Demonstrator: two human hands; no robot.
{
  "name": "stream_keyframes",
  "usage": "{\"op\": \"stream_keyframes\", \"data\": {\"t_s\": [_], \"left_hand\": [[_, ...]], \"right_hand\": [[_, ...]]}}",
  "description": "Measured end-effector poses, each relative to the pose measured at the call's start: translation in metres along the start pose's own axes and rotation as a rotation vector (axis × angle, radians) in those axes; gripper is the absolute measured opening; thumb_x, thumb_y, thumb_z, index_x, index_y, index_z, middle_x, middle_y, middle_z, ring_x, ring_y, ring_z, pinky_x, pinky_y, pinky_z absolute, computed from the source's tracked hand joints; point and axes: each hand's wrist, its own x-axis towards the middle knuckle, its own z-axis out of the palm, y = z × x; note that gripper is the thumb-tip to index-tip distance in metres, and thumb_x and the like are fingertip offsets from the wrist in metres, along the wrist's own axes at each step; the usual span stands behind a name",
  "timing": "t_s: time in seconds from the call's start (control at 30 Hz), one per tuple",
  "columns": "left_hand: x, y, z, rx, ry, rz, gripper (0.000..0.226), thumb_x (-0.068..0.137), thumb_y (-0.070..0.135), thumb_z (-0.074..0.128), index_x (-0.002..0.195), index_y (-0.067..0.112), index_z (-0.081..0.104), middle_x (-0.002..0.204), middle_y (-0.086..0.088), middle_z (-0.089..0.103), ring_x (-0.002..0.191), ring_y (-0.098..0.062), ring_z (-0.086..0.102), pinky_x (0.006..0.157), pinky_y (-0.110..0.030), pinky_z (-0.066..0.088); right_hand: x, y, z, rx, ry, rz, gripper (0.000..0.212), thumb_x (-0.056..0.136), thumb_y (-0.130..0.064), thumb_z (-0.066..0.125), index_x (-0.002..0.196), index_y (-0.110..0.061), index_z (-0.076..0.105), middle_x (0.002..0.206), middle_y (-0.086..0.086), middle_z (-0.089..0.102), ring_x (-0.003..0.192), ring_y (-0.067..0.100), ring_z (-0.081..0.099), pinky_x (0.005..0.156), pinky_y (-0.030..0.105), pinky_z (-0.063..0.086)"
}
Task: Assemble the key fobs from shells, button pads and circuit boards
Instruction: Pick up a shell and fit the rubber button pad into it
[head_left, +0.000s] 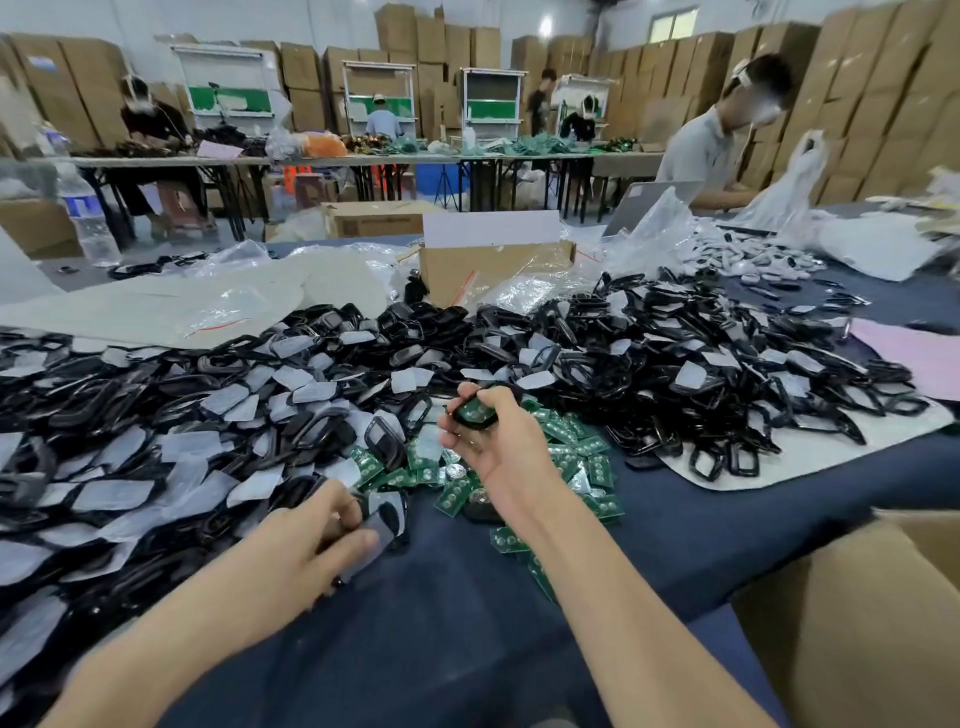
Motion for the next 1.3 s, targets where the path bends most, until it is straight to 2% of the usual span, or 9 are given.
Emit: {"op": "stream_keyframes", "data": {"t_s": [0.1, 0.17, 0.3, 0.37, 0.43, 0.57, 0.73, 1.0, 1.3], "left_hand": [[0.013, 0.007, 0.002, -0.403, 0.185, -0.021, 0.017, 0.102, 0.03, 0.053, 0.097, 0.019, 0.041, 0.073, -0.009, 0.073, 0.048, -0.021, 0.059, 0.041, -0.026, 0.044], [0.026, 0.015, 0.005, -0.581, 0.342, -0.029, 0.018, 0.103, 0.028, 0.053, 0.101, 0.014, 0.042, 0.068, -0.012, 0.071, 0.043, -0.02, 0.054, 0.037, -0.024, 0.04], [0.045, 0.027, 0.02, -0.673, 0.488, -0.004, 0.015, 0.104, 0.027, 0.051, 0.102, 0.014, 0.044, 0.062, -0.006, 0.068, 0.041, -0.017, 0.053, 0.035, -0.023, 0.039], [0.046, 0.026, 0.029, -0.66, 0.482, 0.007, 0.014, 0.104, 0.029, 0.052, 0.101, 0.017, 0.045, 0.061, -0.006, 0.067, 0.041, -0.019, 0.054, 0.036, -0.024, 0.04], [0.045, 0.023, 0.033, -0.652, 0.476, 0.008, 0.01, 0.103, 0.031, 0.053, 0.101, 0.023, 0.046, 0.061, -0.006, 0.067, 0.042, -0.019, 0.056, 0.037, -0.024, 0.04], [0.042, 0.022, 0.034, -0.629, 0.484, 0.035, 0.015, 0.102, 0.034, 0.055, 0.091, 0.043, 0.048, 0.063, -0.007, 0.068, 0.044, -0.017, 0.057, 0.039, -0.024, 0.042], [0.041, 0.023, 0.035, -0.592, 0.44, 0.055, 0.031, 0.098, 0.026, 0.063, 0.092, 0.053, 0.05, 0.067, -0.004, 0.07, 0.048, -0.013, 0.058, 0.044, -0.02, 0.043], [0.039, 0.018, 0.033, -0.649, 0.343, 0.093, 0.025, 0.104, 0.014, 0.052, 0.116, 0.035, 0.049, 0.072, -0.003, 0.069, 0.055, -0.016, 0.061, 0.052, -0.023, 0.048], [0.035, 0.017, 0.033, -0.714, 0.29, 0.102, 0.029, 0.105, 0.01, 0.047, 0.122, 0.033, 0.05, 0.076, -0.005, 0.07, 0.06, -0.018, 0.062, 0.058, -0.022, 0.05]], "right_hand": [[-0.003, 0.015, -0.003, -0.162, -0.047, -0.037, 0.022, 0.103, -0.004, 0.042, 0.101, -0.007, 0.063, 0.075, 0.005, 0.064, 0.062, 0.017, 0.063, 0.058, 0.027, 0.055], [-0.003, 0.027, 0.002, -0.313, -0.086, -0.046, 0.022, 0.105, -0.008, 0.041, 0.101, -0.013, 0.063, 0.078, 0.004, 0.06, 0.056, 0.012, 0.059, 0.053, 0.024, 0.051], [-0.003, 0.051, 0.012, -0.589, -0.146, -0.159, 0.022, 0.106, -0.04, 0.047, 0.097, -0.027, 0.063, 0.077, -0.009, 0.062, 0.065, 0.012, 0.06, 0.06, 0.028, 0.049], [-0.002, 0.06, 0.012, -0.673, -0.152, -0.212, 0.026, 0.102, -0.053, 0.048, 0.093, -0.031, 0.061, 0.083, -0.005, 0.066, 0.076, 0.018, 0.061, 0.071, 0.037, 0.047], [-0.001, 0.064, 0.009, -0.699, -0.141, -0.242, 0.026, 0.099, -0.056, 0.051, 0.103, -0.033, 0.062, 0.092, 0.002, 0.07, 0.081, 0.018, 0.062, 0.075, 0.038, 0.05], [0.002, 0.063, 0.004, -0.635, -0.151, -0.272, 0.013, 0.101, -0.04, 0.057, 0.093, -0.032, 0.064, 0.07, -0.012, 0.064, 0.058, 0.006, 0.059, 0.05, 0.02, 0.047], [0.003, 0.062, 0.001, -0.61, -0.14, -0.251, 0.017, 0.103, -0.033, 0.057, 0.092, -0.021, 0.061, 0.061, -0.012, 0.063, 0.049, 0.008, 0.054, 0.045, 0.021, 0.043], [0.003, 0.062, 0.001, -0.634, -0.13, -0.272, 0.023, 0.102, -0.036, 0.057, 0.088, -0.018, 0.059, 0.057, -0.006, 0.061, 0.048, 0.007, 0.054, 0.046, 0.019, 0.043], [0.003, 0.06, 0.0, -0.684, -0.1, -0.268, 0.021, 0.101, -0.039, 0.056, 0.09, -0.021, 0.06, 0.056, -0.003, 0.059, 0.049, 0.009, 0.053, 0.05, 0.024, 0.045]]}}
